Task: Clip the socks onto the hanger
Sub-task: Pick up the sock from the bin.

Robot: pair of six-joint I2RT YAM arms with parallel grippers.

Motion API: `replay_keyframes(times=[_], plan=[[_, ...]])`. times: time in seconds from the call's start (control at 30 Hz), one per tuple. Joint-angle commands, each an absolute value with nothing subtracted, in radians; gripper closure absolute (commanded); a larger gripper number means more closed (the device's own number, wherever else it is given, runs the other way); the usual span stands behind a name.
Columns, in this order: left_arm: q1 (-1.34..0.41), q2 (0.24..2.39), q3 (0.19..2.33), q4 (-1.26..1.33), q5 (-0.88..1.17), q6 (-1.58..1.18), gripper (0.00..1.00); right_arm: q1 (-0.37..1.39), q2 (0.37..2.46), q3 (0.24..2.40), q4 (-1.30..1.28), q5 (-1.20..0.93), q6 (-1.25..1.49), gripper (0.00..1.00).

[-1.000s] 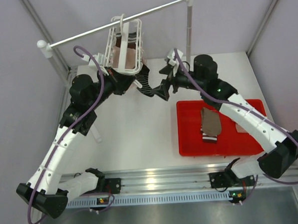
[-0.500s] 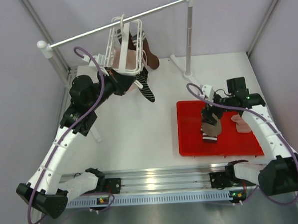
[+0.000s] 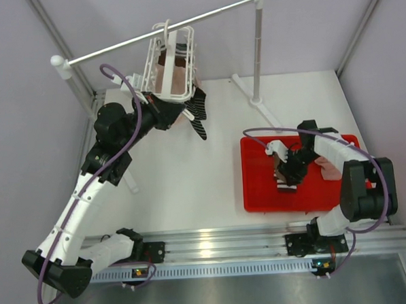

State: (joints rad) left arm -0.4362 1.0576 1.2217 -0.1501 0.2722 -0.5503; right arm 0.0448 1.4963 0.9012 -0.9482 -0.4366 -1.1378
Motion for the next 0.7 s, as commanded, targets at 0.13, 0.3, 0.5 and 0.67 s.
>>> replay_keyframes(times=[0.13, 0.3, 0.5, 0.67], plan=[[-0.437, 1.043, 1.223, -0.127, 0.279, -0.537, 1.00, 0.078, 1.506, 0.886, -0.751, -0.376, -1.046, 0.85], [-0.437, 1.037, 1.216, -0.132, 0.278, -0.529, 1.00, 0.086, 1.445, 0.963, -0.865, -0.487, -0.961, 1.00], [-0.437, 1.032, 1.206, -0.129, 0.285, -0.529, 1.00, 0.087, 1.378, 1.097, -1.041, -0.743, -0.798, 1.00], [-0.439, 1.034, 1.215, -0.136, 0.285, -0.529, 1.00, 0.042, 1.367, 1.184, -1.078, -0.877, -0.652, 1.00]])
